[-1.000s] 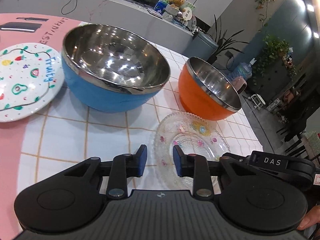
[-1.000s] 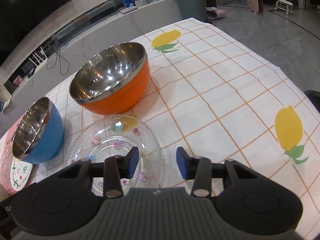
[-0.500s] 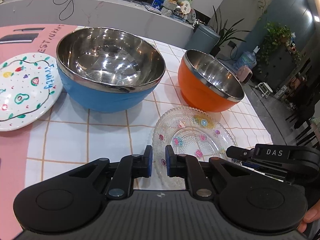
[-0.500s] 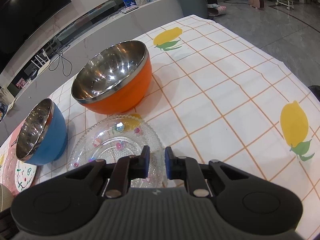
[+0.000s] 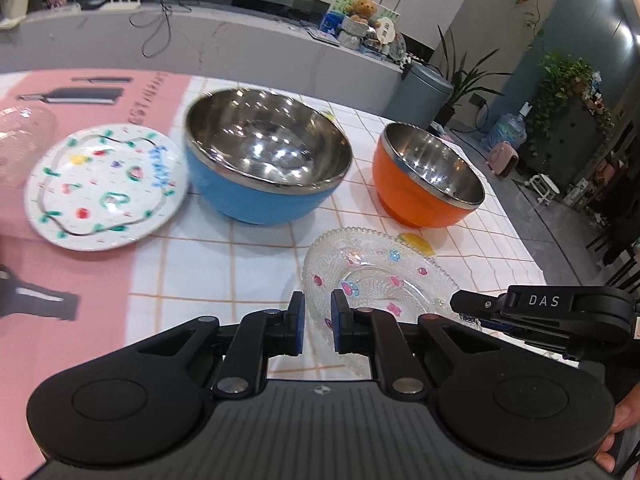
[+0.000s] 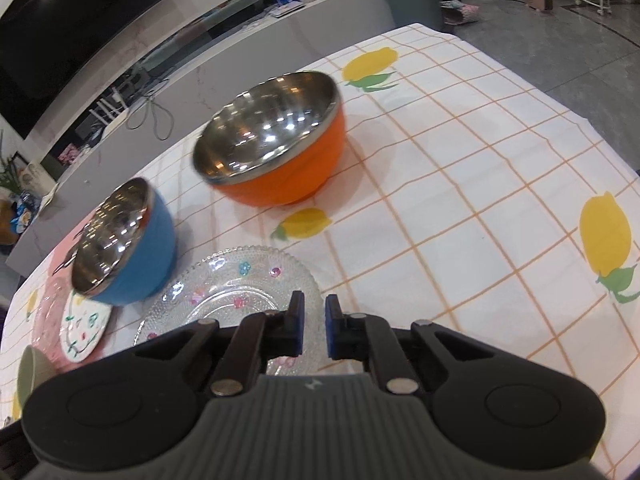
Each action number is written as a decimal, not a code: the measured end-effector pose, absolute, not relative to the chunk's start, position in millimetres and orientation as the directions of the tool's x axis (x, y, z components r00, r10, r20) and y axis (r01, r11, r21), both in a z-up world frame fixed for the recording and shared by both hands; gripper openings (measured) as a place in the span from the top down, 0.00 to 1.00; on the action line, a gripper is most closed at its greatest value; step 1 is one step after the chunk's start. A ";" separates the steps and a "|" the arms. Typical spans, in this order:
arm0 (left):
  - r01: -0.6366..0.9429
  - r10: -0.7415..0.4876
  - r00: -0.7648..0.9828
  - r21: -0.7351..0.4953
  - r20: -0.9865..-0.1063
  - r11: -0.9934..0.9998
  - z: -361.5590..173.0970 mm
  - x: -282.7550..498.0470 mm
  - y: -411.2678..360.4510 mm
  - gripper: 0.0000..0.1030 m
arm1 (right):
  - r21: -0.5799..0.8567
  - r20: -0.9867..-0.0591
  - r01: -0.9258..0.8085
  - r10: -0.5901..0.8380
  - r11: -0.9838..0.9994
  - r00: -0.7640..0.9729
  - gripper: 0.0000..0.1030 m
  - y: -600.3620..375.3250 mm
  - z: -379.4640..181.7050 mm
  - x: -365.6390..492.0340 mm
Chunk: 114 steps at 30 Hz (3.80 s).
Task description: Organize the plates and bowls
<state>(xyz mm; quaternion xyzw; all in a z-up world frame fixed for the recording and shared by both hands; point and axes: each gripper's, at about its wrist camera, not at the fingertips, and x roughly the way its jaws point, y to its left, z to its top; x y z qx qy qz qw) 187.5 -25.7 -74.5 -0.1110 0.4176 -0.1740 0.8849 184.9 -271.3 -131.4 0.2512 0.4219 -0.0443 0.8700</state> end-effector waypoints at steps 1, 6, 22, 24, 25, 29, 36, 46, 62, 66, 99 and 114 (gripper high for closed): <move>0.212 -0.392 0.597 -0.334 -0.700 0.918 -71.4 184.0 -23.2 0.86 | 0.404 -0.752 0.280 0.143 0.871 0.643 0.92 -268.5 -129.8 182.6; 0.184 -0.365 0.624 -0.324 -0.691 0.928 -59.2 163.3 -6.4 0.86 | 0.433 -0.724 0.237 0.179 0.870 0.666 0.93 -254.0 -119.6 167.8; 0.043 -0.233 0.624 -0.266 -0.745 0.963 -61.5 94.9 62.7 0.86 | 0.455 -0.679 0.047 0.313 0.889 0.664 0.95 -181.5 -111.7 96.5; 0.032 -0.216 0.622 -0.251 -0.752 0.967 -64.5 90.8 66.6 0.86 | 0.445 -0.689 0.031 0.320 0.895 0.651 0.95 -171.2 -114.3 92.3; 0.029 -0.210 0.620 -0.245 -0.756 0.969 -66.1 88.2 67.9 0.86 | 0.442 -0.694 0.029 0.322 0.897 0.644 0.95 -168.1 -116.4 91.5; -0.001 -0.190 0.612 -0.241 -0.768 0.971 -74.7 82.4 78.1 0.86 | 0.440 -0.705 0.018 0.333 0.898 0.626 0.95 -157.3 -121.6 87.7; -0.051 -0.144 0.597 -0.217 -0.789 0.975 -84.0 79.6 91.9 0.87 | 0.428 -0.726 -0.033 0.365 0.903 0.583 0.95 -139.7 -130.0 83.6; -0.037 -0.111 0.595 -0.165 -0.796 0.986 -87.4 79.2 85.2 0.87 | 0.421 -0.755 -0.027 0.367 0.906 0.544 0.95 -138.8 -139.4 88.8; -0.043 -0.109 0.618 -0.172 -0.778 0.984 -81.7 79.3 89.7 0.73 | 0.405 -0.759 -0.058 0.370 0.913 0.536 0.74 -135.8 -136.8 88.2; -0.039 -0.090 0.644 -0.150 -0.760 0.988 -74.8 79.9 89.1 0.71 | 0.372 -0.743 -0.069 0.341 0.926 0.576 0.69 -137.2 -128.5 86.5; -0.050 -0.069 0.701 -0.145 -0.710 0.988 -49.3 201.9 89.3 0.70 | 0.481 -0.660 -0.106 0.439 0.870 0.610 0.66 -97.9 -106.3 223.8; -0.069 -0.002 0.648 -0.062 -0.761 0.996 -60.5 250.8 87.2 0.75 | 0.508 -0.701 -0.071 0.460 0.859 0.545 0.72 -85.0 -135.5 273.7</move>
